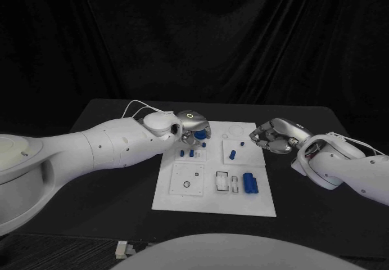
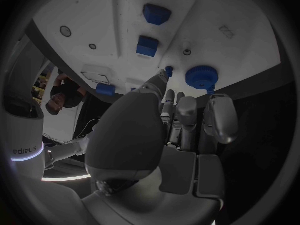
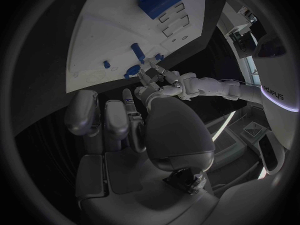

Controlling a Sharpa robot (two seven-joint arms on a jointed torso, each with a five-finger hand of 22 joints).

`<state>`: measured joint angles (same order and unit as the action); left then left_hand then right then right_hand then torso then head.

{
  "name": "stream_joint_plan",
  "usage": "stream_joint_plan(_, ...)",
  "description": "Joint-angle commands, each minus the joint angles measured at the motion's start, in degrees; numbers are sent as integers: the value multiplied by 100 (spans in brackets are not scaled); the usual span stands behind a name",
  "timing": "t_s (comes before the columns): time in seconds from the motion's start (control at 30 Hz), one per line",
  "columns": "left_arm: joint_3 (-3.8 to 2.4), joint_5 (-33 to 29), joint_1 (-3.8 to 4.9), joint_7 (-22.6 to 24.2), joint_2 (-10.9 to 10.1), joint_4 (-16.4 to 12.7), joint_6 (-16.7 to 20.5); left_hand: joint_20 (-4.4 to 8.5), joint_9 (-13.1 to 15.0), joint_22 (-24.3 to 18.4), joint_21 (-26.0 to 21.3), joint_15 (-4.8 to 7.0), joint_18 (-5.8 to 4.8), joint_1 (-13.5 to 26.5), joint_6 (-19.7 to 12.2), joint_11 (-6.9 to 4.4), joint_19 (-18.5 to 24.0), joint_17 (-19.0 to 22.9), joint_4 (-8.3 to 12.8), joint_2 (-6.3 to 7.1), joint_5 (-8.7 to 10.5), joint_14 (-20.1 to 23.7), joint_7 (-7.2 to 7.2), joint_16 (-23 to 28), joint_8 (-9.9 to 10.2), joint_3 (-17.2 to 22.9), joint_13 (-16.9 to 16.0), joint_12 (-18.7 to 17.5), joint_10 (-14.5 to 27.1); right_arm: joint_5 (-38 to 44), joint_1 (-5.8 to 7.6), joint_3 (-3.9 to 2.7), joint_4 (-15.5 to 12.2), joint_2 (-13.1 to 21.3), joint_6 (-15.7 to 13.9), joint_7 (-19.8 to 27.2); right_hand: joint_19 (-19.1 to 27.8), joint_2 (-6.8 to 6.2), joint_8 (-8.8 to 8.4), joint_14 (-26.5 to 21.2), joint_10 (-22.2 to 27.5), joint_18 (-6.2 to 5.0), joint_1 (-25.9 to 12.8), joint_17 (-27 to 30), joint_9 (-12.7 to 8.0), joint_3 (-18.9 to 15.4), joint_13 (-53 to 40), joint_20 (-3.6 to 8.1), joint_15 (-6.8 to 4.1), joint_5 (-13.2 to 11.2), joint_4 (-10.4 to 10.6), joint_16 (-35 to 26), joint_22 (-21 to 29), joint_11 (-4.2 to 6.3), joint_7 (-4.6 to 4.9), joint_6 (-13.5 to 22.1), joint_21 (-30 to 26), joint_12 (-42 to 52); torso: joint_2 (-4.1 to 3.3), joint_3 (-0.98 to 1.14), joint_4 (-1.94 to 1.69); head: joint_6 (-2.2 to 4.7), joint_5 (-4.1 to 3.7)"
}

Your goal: Assemble the parts on the task board

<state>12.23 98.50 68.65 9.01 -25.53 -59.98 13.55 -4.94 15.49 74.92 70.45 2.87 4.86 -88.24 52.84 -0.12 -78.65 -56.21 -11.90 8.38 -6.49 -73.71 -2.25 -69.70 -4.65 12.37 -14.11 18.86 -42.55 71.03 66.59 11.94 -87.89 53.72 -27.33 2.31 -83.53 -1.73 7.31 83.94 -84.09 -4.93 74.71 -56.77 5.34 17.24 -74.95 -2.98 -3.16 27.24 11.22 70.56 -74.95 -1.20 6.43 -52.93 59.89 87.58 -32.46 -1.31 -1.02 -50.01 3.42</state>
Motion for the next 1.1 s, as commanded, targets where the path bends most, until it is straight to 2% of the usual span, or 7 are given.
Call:
stream_joint_plan(0.03,-6,59,-30,108,41,45,24,-3,-32,921,-17,-2,-44,-20,-13,-1,-11,4,68,-44,-111,26,59,-39,40,13,1,44,-71,8,-10,-3,0,6,-24,10,-6,-30,-12,99,-333,-64,21,5,-9,-18,-966,-12,23,-12,-28,-23,-735,-23,20,-38,-27,-40,8,2,0,1,10)
stream_joint_plan(0.2,-6,59,-96,129,123,176,-1,0,-76,930,3,-7,-50,8,42,13,-29,10,123,-68,-200,29,43,-77,23,77,-19,141,-260,8,-10,-3,-1,11,-21,11,-6,-30,-12,99,-333,-64,21,5,-9,-18,-966,-12,23,-12,-28,-23,-735,-23,20,-38,-27,-40,4,1,-1,1,4)
stream_joint_plan(0.3,-7,59,-119,133,162,225,-14,1,-98,930,3,-13,-50,59,69,20,-33,28,129,-60,-160,31,39,-89,17,94,-41,197,-373,8,-10,-3,-4,15,-20,10,-6,-30,-12,99,-333,-64,21,5,-9,-18,-966,-12,23,-12,-28,-23,-735,-23,20,-38,-27,-40,6,1,-3,1,2)
stream_joint_plan(0.47,-7,59,-138,135,226,294,23,2,-113,933,11,-16,-52,65,73,21,-40,14,141,-68,-151,17,45,-111,19,118,-56,230,-443,7,-10,-3,-6,20,-23,11,-6,-30,-12,99,-333,-64,21,5,-9,-18,-966,-12,23,-12,-28,-23,-735,-23,20,-38,-27,-40,7,1,0,1,13)
stream_joint_plan(0.53,-7,59,-142,137,250,320,18,4,-134,926,-14,-18,-47,33,85,20,-28,23,187,-71,-247,15,42,-123,19,182,-66,251,-513,7,-10,-3,-9,21,-25,11,-6,-30,-12,99,-333,-64,21,5,-9,-18,-966,-12,23,-12,-28,-23,-735,-23,20,-38,-27,-40,8,1,0,1,11)
stream_joint_plan(0.7,-7,59,-154,141,308,377,-7,5,-146,926,-18,-22,-46,37,104,21,-27,-115,200,-79,-290,-69,36,-223,13,224,-69,261,-564,7,-10,-3,-17,29,-31,12,-4,-31,-10,97,-324,-66,20,10,-9,-18,-949,-11,22,-8,-28,-26,-733,-23,20,-42,-38,-49,5,0,-1,1,1)
stream_joint_plan(1.1,-7,58,-198,147,401,536,-38,13,-120,929,-11,-37,-48,116,475,35,-45,-275,269,-75,-268,-227,-21,-400,-159,417,-12,222,-890,7,-10,-3,-29,39,-26,5,-5,-33,-10,96,-327,-66,18,14,-9,-18,-956,-11,22,-6,-28,-29,-734,-24,20,-43,-35,-46,5,1,3,1,9)
